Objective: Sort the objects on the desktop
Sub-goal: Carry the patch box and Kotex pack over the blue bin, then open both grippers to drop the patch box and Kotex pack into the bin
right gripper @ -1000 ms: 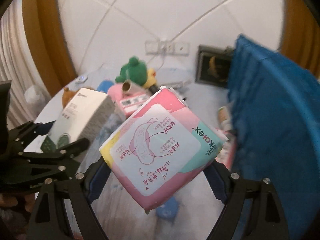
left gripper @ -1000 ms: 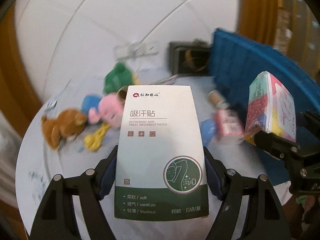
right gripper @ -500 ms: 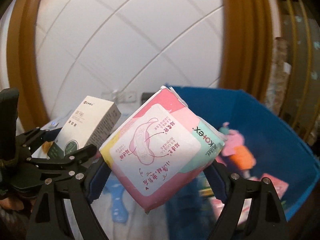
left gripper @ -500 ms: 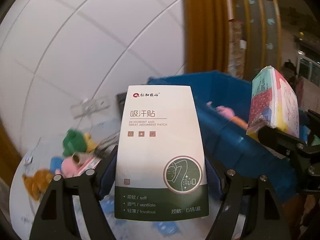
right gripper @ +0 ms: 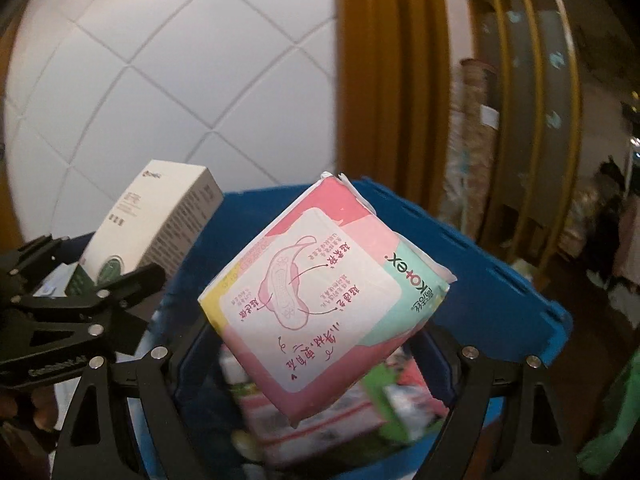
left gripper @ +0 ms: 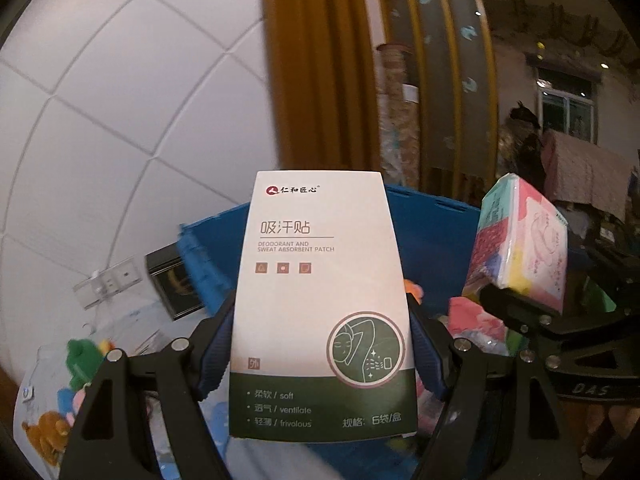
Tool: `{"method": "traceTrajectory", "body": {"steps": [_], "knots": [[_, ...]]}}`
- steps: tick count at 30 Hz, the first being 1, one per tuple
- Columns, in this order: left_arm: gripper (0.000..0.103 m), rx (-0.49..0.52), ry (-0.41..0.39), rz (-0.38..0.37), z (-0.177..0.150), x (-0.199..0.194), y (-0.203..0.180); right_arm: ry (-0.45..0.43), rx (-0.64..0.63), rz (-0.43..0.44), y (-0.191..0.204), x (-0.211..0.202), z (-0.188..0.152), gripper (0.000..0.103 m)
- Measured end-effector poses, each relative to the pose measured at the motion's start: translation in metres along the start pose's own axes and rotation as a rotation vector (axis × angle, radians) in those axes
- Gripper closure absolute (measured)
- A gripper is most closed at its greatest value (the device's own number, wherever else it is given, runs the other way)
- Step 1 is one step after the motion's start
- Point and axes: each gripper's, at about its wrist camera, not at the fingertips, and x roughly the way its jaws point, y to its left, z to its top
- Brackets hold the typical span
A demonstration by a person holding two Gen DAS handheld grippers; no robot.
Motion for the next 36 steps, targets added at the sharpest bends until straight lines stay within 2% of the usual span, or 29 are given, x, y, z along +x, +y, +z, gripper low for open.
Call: {"method": "traceTrajectory", "body": {"steps": [6,15,24,27,30,36], "knots": [[0.027,0.038,0.062,-0.055,0.013,0.029,-0.037,0.041,0.012,-0.068,-0.042,0.016,-0.003,0.016],[0.027,0.082,0.119,-0.055,0.012,0.05,-0.061,0.093,-0.015,-0.109,-0.071,0.05,-0.007,0.016],[0.025,0.088,0.125,-0.042,0.008,0.05,-0.057,0.134,-0.049,-0.126,-0.083,0.077,-0.012,0.015],[0.023,0.08,0.125,-0.04,0.007,0.049,-0.055,0.143,-0.046,-0.122,-0.083,0.079,-0.013,0.011],[0.023,0.066,0.124,-0.039,0.006,0.048,-0.052,0.148,-0.045,-0.12,-0.082,0.079,-0.015,0.0],[0.023,0.02,0.106,-0.045,0.003,0.04,-0.04,0.146,-0.039,-0.123,-0.08,0.072,-0.018,0.0]]}}
